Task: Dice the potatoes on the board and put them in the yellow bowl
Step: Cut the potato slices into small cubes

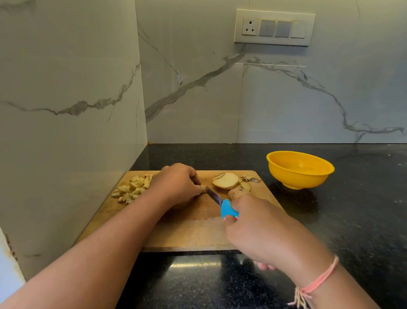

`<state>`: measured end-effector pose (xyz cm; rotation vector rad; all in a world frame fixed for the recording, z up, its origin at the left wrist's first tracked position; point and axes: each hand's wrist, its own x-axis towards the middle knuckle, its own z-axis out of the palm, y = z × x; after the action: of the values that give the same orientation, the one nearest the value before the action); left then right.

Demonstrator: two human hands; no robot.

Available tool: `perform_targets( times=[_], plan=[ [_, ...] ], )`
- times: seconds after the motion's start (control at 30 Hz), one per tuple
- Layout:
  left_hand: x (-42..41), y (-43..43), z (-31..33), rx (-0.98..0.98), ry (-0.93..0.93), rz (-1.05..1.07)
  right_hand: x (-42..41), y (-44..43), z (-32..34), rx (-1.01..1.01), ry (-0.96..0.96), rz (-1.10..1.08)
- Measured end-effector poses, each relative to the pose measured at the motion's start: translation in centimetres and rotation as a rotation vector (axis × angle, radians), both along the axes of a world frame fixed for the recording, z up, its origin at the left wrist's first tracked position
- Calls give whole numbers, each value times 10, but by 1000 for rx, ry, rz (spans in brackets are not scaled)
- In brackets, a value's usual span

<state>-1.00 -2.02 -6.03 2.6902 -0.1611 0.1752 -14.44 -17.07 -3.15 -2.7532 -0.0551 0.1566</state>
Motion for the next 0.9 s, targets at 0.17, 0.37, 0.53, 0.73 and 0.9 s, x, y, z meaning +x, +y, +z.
perform_targets(
  times=[0.17, 0.37, 0.53, 0.73, 0.9],
  plan=[
    [1, 1, -5, -16, -27, -16, -11, -7, 8, -57, -33, 37],
    [3, 1, -5, -13, -61, -42, -11, -15, 13, 70, -70, -21],
    [4, -5, -8, 51, -96, 8, -3, -12, 12, 98, -98, -57],
    [7, 0, -7, -35, -57, -34, 9, -5, 1, 76, -69, -67],
    [3, 3, -3, -38, -41, -89, 12, -4, 0, 51, -59, -65]
  ],
)
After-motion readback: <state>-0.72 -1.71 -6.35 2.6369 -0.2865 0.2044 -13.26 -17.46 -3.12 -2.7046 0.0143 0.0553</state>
